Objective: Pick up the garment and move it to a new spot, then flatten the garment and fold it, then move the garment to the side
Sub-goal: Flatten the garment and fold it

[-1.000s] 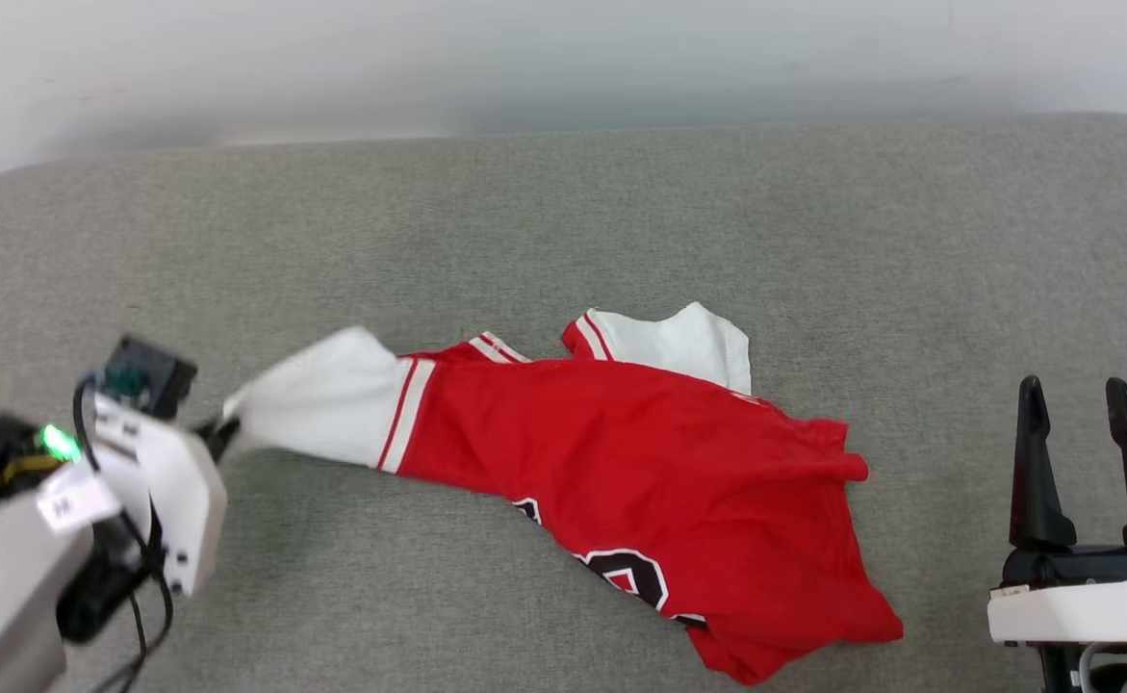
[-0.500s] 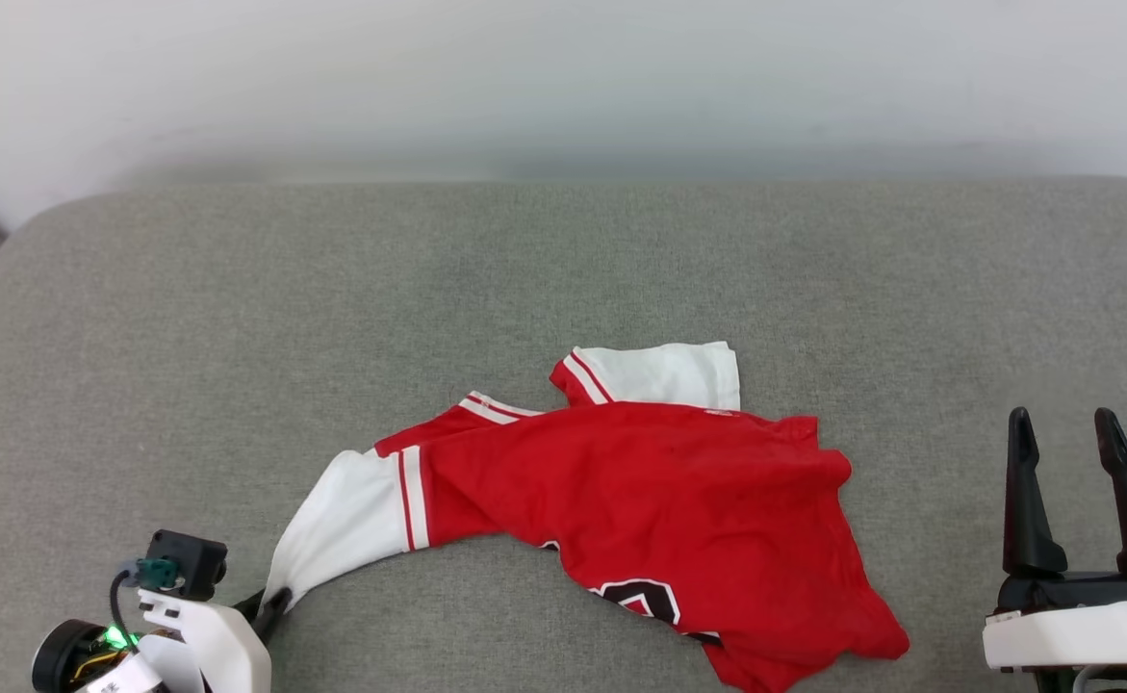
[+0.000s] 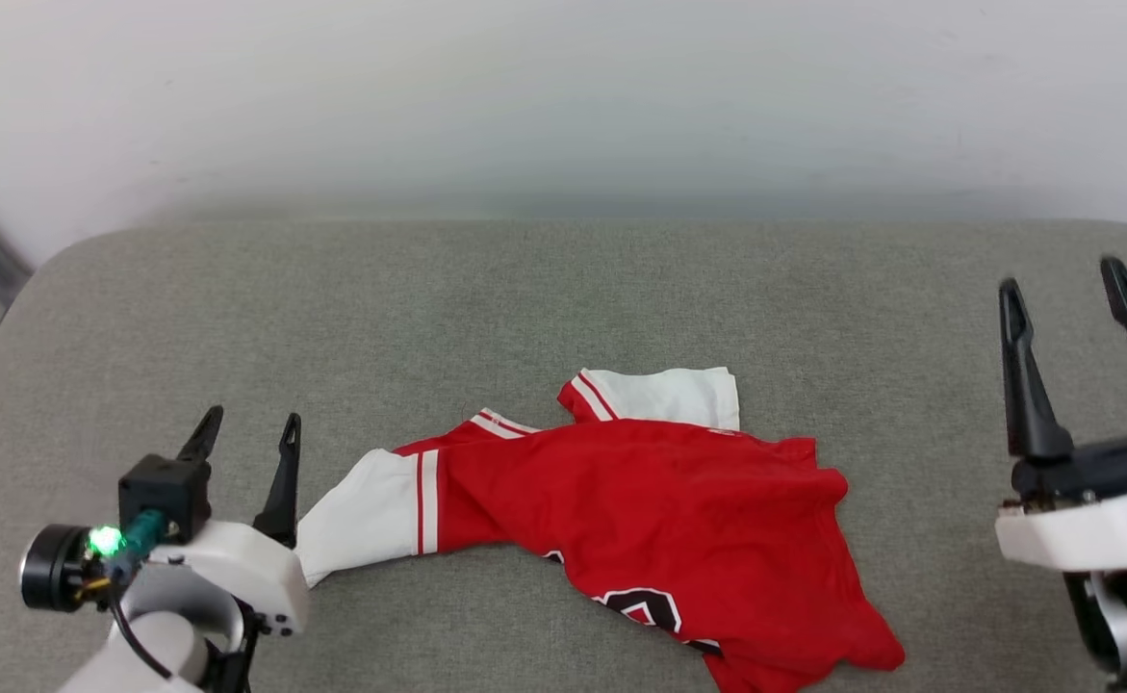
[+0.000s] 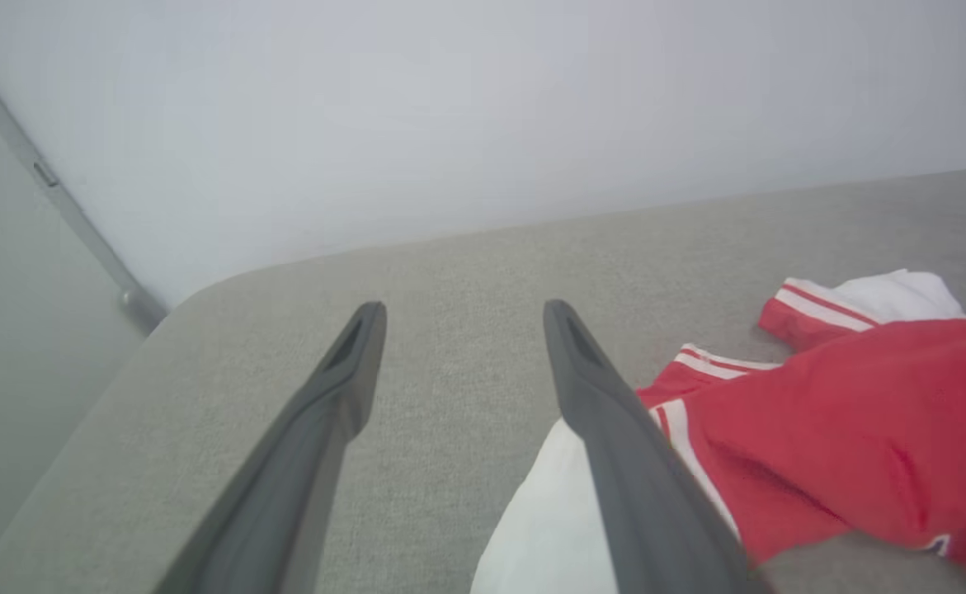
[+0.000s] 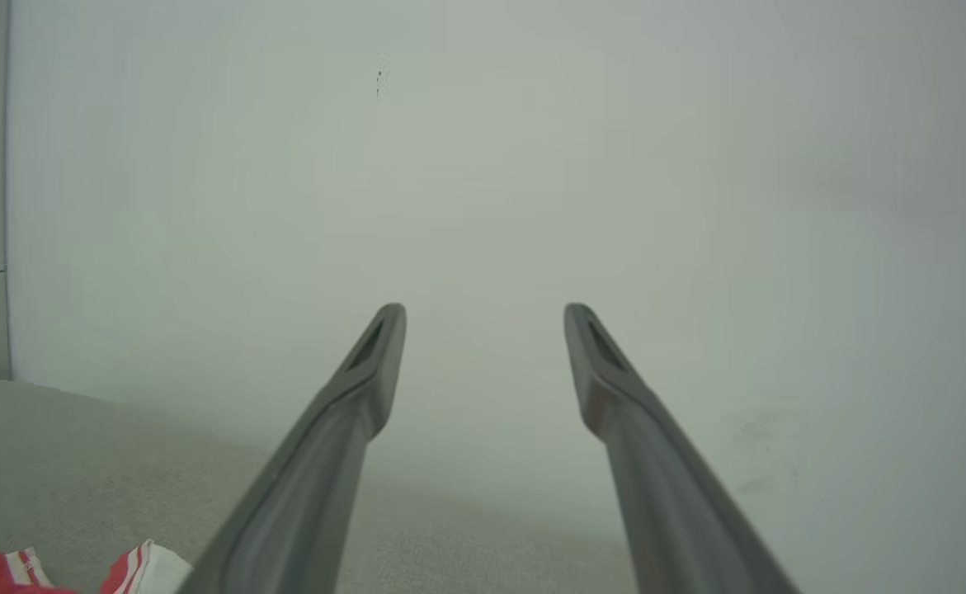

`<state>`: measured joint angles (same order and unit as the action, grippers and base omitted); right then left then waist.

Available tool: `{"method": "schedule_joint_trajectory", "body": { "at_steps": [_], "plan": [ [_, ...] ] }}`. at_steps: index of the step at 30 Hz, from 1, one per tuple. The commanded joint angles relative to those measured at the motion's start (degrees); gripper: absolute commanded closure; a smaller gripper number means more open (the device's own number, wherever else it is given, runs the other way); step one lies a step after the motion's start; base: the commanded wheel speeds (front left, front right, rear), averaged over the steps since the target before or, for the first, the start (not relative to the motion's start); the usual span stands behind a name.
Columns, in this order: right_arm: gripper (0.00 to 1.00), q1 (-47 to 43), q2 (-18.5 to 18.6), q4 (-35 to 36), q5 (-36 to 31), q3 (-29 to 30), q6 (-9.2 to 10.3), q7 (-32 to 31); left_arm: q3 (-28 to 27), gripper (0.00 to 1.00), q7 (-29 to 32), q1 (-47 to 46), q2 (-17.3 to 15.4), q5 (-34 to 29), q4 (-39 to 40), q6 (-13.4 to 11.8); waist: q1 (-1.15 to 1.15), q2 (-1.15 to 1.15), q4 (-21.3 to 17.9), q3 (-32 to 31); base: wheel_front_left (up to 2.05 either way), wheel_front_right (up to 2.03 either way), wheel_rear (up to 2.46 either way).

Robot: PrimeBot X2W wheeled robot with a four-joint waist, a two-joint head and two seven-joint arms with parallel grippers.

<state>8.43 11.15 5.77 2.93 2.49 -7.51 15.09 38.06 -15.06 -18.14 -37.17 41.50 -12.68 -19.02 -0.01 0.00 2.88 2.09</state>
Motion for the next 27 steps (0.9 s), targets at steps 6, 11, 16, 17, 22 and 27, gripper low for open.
{"method": "schedule_joint_trajectory", "body": {
  "at_steps": [6, 11, 16, 17, 22, 27],
  "plan": [
    [0.0, 11.0, 9.9, -6.5, 3.0, -9.6, 0.03, -1.4, -9.3, 0.0, -0.1, 7.9, 5.6, -10.3, 7.4, -4.9, 0.01, 0.0, -0.3, 1.1, 0.0, 0.0, 0.0],
    [0.0, 21.1, 16.4, -11.4, 10.0, -19.5, 0.04, -12.2, -14.5, 0.0, -0.1, 11.9, 10.1, -17.1, 11.2, -4.8, 0.01, 0.0, 0.4, 3.2, 0.0, 0.0, 0.0],
    [0.0, 31.7, 22.1, -15.4, 19.0, -32.8, 0.03, -24.9, -18.0, 0.0, -0.1, 13.2, 14.3, -21.9, 13.0, -3.5, 0.01, 0.0, 1.9, 6.5, 0.0, 0.0, 0.0],
    [0.0, 33.6, 22.7, -15.9, 21.4, -36.2, 0.03, -27.7, -18.4, 0.0, -0.2, 13.5, 14.9, -22.5, 12.7, -3.1, 0.01, 0.0, 2.2, 7.2, 0.0, 0.0, 0.0],
    [0.0, 43.9, 26.0, -16.8, 32.1, -50.2, 0.05, -39.1, -20.7, 0.0, -0.2, 11.5, 18.5, -26.3, 13.6, -1.6, 0.01, 0.0, 3.8, 11.4, 0.0, 0.0, 0.0],
    [0.0, 52.6, 26.7, -20.2, 40.7, -60.3, 0.04, -50.5, -22.0, 0.0, -0.2, 9.5, 21.9, -29.4, 14.6, 0.4, 0.01, 0.0, 5.9, 16.0, 0.0, 0.0, 0.0]
  ]
}}
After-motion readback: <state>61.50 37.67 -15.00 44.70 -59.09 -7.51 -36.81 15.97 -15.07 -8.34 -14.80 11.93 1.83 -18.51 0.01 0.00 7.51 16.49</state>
